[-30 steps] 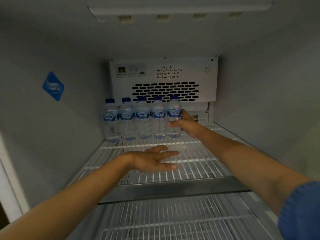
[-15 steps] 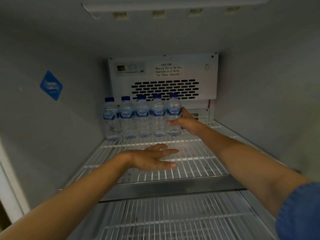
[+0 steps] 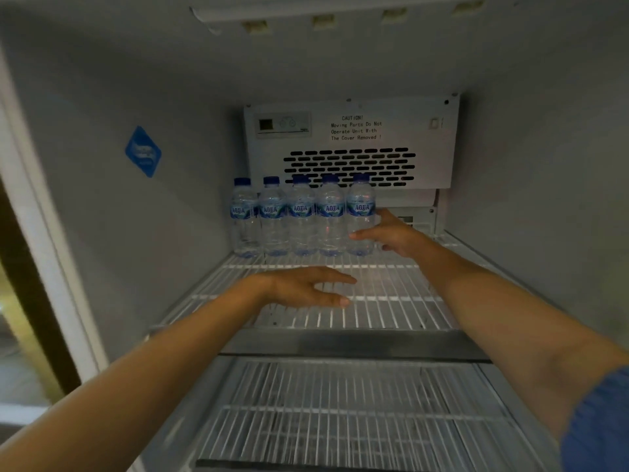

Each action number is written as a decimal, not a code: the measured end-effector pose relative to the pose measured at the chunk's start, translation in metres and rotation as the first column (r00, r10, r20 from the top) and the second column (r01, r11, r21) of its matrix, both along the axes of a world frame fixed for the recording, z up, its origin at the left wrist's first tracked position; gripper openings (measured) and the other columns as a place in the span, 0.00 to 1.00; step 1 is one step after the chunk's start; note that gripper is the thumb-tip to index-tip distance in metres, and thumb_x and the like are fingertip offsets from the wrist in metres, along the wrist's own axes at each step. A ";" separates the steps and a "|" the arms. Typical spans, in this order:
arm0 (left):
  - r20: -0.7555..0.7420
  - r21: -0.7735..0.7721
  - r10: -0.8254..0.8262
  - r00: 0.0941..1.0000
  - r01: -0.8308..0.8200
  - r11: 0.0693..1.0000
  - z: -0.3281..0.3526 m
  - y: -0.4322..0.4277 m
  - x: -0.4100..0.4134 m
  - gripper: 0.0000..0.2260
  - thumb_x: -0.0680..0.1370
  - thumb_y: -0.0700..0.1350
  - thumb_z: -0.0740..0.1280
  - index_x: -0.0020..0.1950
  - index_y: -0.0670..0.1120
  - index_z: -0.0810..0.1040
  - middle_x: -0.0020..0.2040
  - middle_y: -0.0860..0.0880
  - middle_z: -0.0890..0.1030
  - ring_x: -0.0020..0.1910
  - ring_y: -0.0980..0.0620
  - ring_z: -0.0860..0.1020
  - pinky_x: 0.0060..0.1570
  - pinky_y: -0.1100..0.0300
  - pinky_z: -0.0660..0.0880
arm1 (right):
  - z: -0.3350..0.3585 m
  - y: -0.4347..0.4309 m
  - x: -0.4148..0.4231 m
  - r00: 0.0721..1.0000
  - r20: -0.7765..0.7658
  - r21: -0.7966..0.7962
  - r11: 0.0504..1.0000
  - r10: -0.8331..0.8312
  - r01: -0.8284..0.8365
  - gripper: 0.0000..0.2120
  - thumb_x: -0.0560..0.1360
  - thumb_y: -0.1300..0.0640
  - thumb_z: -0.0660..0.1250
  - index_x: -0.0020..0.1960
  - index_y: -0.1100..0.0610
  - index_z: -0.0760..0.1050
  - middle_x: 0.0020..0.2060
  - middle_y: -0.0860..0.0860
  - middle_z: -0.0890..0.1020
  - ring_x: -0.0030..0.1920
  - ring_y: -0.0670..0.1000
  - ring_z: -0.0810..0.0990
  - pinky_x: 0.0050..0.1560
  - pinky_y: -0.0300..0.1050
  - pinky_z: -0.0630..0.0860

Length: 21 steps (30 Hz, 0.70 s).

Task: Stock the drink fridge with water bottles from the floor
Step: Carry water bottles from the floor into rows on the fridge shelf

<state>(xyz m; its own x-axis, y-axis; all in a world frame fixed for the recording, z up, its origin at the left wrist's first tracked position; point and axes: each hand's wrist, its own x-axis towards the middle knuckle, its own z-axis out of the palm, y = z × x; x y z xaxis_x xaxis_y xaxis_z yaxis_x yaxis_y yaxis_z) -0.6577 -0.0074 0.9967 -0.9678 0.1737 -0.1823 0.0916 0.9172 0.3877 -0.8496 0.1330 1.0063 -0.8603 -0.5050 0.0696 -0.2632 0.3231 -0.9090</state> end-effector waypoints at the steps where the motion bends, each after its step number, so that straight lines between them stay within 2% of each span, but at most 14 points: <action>1: -0.034 0.004 0.023 0.999 -0.023 1.000 0.002 0.002 0.006 0.25 0.77 0.61 0.60 0.74 0.61 0.61 0.77 0.54 0.59 0.75 0.52 0.58 0.74 0.54 0.56 | 0.004 0.005 0.006 0.999 0.002 0.082 0.996 -0.035 0.035 0.42 0.69 0.55 0.77 0.75 0.58 0.56 0.66 0.54 0.72 0.62 0.53 0.73 0.59 0.49 0.72; 4: -0.162 0.038 0.074 0.984 -0.069 0.997 0.006 0.008 0.034 0.21 0.79 0.53 0.64 0.71 0.51 0.71 0.71 0.50 0.71 0.69 0.52 0.69 0.69 0.58 0.66 | 0.018 0.017 0.038 0.992 -0.042 0.302 0.944 -0.123 0.130 0.36 0.71 0.58 0.75 0.72 0.63 0.61 0.63 0.60 0.73 0.54 0.55 0.73 0.56 0.49 0.75; 6: -0.277 0.055 0.112 0.954 -0.101 0.993 0.010 0.011 0.055 0.16 0.79 0.49 0.65 0.65 0.47 0.76 0.64 0.47 0.78 0.62 0.51 0.76 0.62 0.59 0.72 | 0.024 0.022 0.069 0.987 -0.110 0.352 0.924 -0.117 0.149 0.26 0.72 0.62 0.73 0.66 0.65 0.68 0.55 0.60 0.75 0.50 0.55 0.74 0.52 0.49 0.77; 7: -0.348 0.071 0.145 0.926 -0.128 0.989 0.012 0.011 0.067 0.13 0.78 0.46 0.66 0.63 0.47 0.78 0.61 0.45 0.80 0.58 0.50 0.79 0.59 0.59 0.74 | 0.026 0.023 0.087 0.978 -0.184 0.352 0.922 -0.100 0.160 0.19 0.72 0.62 0.72 0.61 0.64 0.72 0.50 0.59 0.76 0.47 0.54 0.75 0.46 0.47 0.78; 9: -0.483 0.146 0.240 0.842 -0.192 0.970 0.015 0.011 0.096 0.10 0.77 0.42 0.67 0.57 0.45 0.81 0.52 0.43 0.84 0.48 0.49 0.82 0.53 0.56 0.78 | 0.027 0.022 0.128 0.938 -0.339 0.281 0.943 -0.074 0.176 0.05 0.73 0.63 0.69 0.48 0.61 0.75 0.44 0.57 0.77 0.38 0.51 0.76 0.33 0.40 0.73; 10: -0.524 0.227 0.310 0.793 -0.221 0.948 0.014 0.010 0.113 0.09 0.77 0.40 0.67 0.55 0.44 0.82 0.47 0.42 0.84 0.44 0.47 0.82 0.50 0.53 0.80 | 0.027 0.020 0.150 0.922 -0.382 0.231 0.960 -0.058 0.156 0.02 0.74 0.63 0.68 0.44 0.61 0.75 0.42 0.56 0.78 0.37 0.50 0.75 0.32 0.39 0.71; 12: -0.586 0.375 0.447 0.675 -0.264 0.889 0.007 0.007 0.154 0.07 0.75 0.38 0.67 0.50 0.44 0.83 0.40 0.42 0.84 0.38 0.47 0.83 0.46 0.52 0.81 | 0.024 0.010 0.194 0.905 -0.425 0.102 0.992 -0.022 0.072 0.05 0.74 0.63 0.68 0.45 0.65 0.79 0.39 0.55 0.79 0.36 0.48 0.76 0.37 0.39 0.73; 14: -0.651 0.442 0.539 0.535 -0.311 0.841 -0.007 0.002 0.204 0.06 0.73 0.41 0.67 0.45 0.46 0.84 0.33 0.46 0.82 0.31 0.54 0.79 0.43 0.56 0.80 | 0.015 -0.003 0.246 0.894 -0.447 -0.033 0.999 0.025 -0.044 0.06 0.73 0.62 0.70 0.46 0.65 0.82 0.32 0.50 0.79 0.31 0.40 0.75 0.34 0.34 0.72; 16: -0.651 0.479 0.593 0.474 -0.350 0.805 -0.030 -0.005 0.264 0.06 0.71 0.43 0.66 0.44 0.48 0.83 0.30 0.48 0.80 0.28 0.56 0.76 0.40 0.58 0.77 | -0.008 -0.020 0.302 0.899 -0.426 -0.101 0.983 0.096 -0.152 0.04 0.71 0.61 0.72 0.44 0.61 0.82 0.29 0.47 0.78 0.29 0.40 0.75 0.32 0.33 0.71; 18: -0.564 0.472 0.641 0.520 -0.434 0.767 -0.062 -0.016 0.325 0.06 0.70 0.44 0.66 0.44 0.48 0.82 0.31 0.47 0.81 0.30 0.54 0.77 0.40 0.57 0.76 | -0.046 -0.041 0.357 0.906 -0.375 -0.073 0.968 0.197 -0.240 0.04 0.69 0.60 0.73 0.44 0.57 0.82 0.30 0.45 0.78 0.30 0.40 0.76 0.33 0.35 0.71; 21: -0.367 0.379 0.709 0.603 -0.599 0.705 -0.130 -0.034 0.409 0.07 0.71 0.44 0.69 0.48 0.47 0.81 0.32 0.49 0.79 0.32 0.52 0.77 0.40 0.57 0.74 | -0.127 -0.070 0.431 0.889 -0.248 0.049 0.921 0.386 -0.386 0.09 0.69 0.62 0.75 0.48 0.61 0.82 0.33 0.47 0.78 0.28 0.37 0.74 0.32 0.28 0.69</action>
<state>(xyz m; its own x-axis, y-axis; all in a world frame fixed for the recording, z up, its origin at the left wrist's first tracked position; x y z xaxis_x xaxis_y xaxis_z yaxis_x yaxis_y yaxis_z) -0.2490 -0.0415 0.8662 -0.7833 -0.5620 0.2656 -0.2902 0.7084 0.6434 -0.4191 0.0625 0.8795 -0.5524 -0.7934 0.2557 -0.5831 0.1486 -0.7987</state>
